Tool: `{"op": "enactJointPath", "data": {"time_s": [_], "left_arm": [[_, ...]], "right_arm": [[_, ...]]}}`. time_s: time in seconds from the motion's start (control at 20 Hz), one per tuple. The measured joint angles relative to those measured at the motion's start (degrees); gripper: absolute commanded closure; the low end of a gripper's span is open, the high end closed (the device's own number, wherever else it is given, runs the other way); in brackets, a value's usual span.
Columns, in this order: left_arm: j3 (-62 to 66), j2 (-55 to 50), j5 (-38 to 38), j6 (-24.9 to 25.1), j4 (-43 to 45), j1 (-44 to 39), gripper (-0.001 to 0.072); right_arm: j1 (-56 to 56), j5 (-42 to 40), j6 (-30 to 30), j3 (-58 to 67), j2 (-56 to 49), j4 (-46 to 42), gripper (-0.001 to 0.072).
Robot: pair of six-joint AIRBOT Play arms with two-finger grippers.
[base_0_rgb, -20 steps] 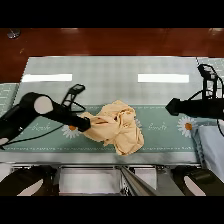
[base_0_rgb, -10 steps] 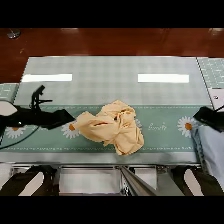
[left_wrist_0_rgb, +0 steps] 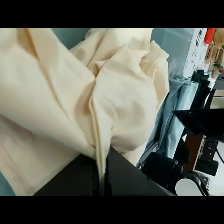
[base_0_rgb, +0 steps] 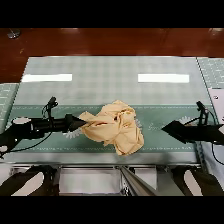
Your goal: Fold the shirts.
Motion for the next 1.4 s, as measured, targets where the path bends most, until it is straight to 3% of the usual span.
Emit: {"op": "enactJointPath", "data": {"time_s": [0.3,0.5,0.85,0.9,0.95,1.0,1.2,1.4], "left_arm": [[1.3,-1.5,0.8,3.6,-2.6,-1.6,0.0676],[1.4,-1.6,0.2,4.0,-2.9,-1.8,0.0676],[1.4,-1.7,-1.1,4.2,-2.9,-1.8,0.0676],[1.4,-1.7,-1.2,4.2,-2.8,-1.8,0.0676],[1.5,-1.7,-1.2,4.2,-2.8,-1.8,0.0676],[1.7,-1.7,-1.4,4.2,-3.0,-1.8,0.0676],[8.1,-1.1,-5.2,4.0,-4.6,-1.9,0.0677],[25.2,0.7,-7.3,0.7,-5.0,-1.8,0.0677]], "right_arm": [[15.2,-3.8,5.9,-0.8,-1.0,-0.6,0.0138],[23.5,-9.8,7.6,-0.9,-7.1,1.9,0.0138],[29.4,-17.1,1.1,-0.8,-20.7,14.5,0.0163],[29.6,-17.7,0.0,-0.7,-22.3,16.7,0.0266],[29.8,-18.5,-1.1,-0.7,-23.8,18.3,0.0556],[29.9,-19.5,-2.3,-0.7,-25.2,19.1,0.0667],[30.1,-19.3,-7.6,4.9,-28.3,21.2,0.0692],[30.1,-12.5,-4.7,25.2,-28.9,9.5,0.0692]]}}
